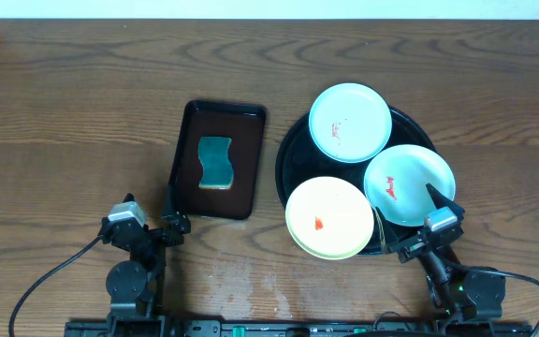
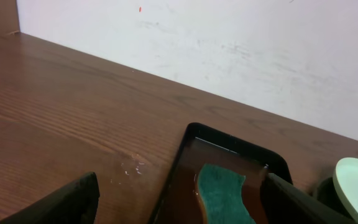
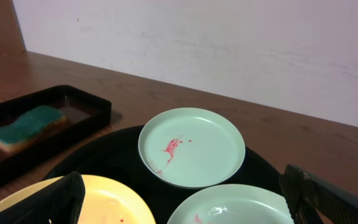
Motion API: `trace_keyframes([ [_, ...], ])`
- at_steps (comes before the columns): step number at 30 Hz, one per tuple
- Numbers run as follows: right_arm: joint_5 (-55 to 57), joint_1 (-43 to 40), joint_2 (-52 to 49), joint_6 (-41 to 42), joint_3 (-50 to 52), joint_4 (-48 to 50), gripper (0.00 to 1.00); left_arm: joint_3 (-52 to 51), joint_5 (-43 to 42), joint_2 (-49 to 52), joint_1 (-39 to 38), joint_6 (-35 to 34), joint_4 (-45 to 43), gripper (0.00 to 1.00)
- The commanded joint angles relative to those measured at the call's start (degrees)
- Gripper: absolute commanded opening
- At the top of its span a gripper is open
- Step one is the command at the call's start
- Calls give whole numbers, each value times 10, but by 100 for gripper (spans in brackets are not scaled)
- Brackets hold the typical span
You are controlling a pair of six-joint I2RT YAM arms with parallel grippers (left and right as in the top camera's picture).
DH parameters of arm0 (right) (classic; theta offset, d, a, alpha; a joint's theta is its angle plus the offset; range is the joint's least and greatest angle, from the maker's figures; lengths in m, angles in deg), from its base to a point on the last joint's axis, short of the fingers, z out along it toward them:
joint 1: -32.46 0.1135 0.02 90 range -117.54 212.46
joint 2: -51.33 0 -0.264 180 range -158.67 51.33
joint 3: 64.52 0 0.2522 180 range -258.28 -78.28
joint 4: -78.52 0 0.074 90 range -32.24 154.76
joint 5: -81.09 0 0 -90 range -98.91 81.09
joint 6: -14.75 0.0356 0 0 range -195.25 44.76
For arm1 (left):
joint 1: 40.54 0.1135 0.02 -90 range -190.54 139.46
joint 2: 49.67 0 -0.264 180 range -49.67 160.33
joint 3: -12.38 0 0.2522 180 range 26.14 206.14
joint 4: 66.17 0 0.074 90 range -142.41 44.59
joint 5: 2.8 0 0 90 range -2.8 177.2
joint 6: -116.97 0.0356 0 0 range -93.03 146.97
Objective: Clean dirty plates on tray and stack at the side
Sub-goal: 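Move the left gripper to the sponge and the right gripper to the yellow plate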
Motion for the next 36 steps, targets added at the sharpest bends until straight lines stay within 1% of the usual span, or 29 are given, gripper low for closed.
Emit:
trace_keyframes([
  [1,1,-1,3,-4,2,-1,99,-7,5,1,2,9,27,84],
  [7,1,-1,3,-4,2,-1,99,-7,3,1,2,7,27,84],
  [14,-1,-1,3,-3,2,-1,99,-7,-32,1,2,5,28,84],
  [20,-3,-1,3,-3,2,0,99,-7,-42,1,2,5,24,84],
  [23,-34,-1,3,-3,2,1,99,-6,-47,1,2,5,8,84],
  [26,-77,-1,3,3,2,16,99,4,-95,1,2,5,-27,84],
  [29,-89,-1,3,57,-14,31,99,33,-113,7,2,-4,-34,84],
  [31,-87,-1,2,81,-43,26,99,65,-118,22,2,-7,-17,84],
  [34,-84,-1,-19,86,-116,-15,99,158,-117,83,2,-15,49,84],
  [36,-78,-1,-53,87,-181,-72,99,238,-126,151,2,-15,103,83],
])
